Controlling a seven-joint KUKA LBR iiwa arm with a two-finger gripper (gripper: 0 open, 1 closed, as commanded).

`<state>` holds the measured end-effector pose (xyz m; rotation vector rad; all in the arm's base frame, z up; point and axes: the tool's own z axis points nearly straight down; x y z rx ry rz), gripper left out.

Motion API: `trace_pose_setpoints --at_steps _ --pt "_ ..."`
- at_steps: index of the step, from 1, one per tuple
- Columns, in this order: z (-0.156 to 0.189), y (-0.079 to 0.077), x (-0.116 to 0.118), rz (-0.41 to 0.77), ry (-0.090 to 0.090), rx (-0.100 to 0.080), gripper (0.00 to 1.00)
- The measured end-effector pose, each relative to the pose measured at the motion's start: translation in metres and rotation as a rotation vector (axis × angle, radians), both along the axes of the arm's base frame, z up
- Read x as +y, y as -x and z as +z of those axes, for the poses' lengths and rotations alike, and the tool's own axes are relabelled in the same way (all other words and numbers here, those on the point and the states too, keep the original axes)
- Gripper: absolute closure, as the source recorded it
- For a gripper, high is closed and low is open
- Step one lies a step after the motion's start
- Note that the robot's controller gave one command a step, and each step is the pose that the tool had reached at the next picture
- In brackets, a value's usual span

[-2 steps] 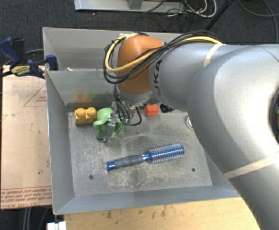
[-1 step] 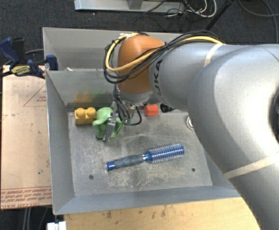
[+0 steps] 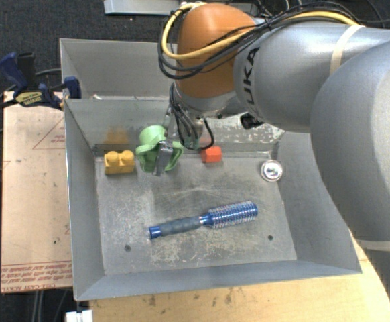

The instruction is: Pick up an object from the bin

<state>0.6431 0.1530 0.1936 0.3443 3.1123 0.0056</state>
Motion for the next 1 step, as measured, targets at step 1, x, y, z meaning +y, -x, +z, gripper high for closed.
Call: trace_pose_setpoints --at_steps 1 --pt "0.0430 -0.0078 -0.0031 0.021 0.001 0.002 1.00"
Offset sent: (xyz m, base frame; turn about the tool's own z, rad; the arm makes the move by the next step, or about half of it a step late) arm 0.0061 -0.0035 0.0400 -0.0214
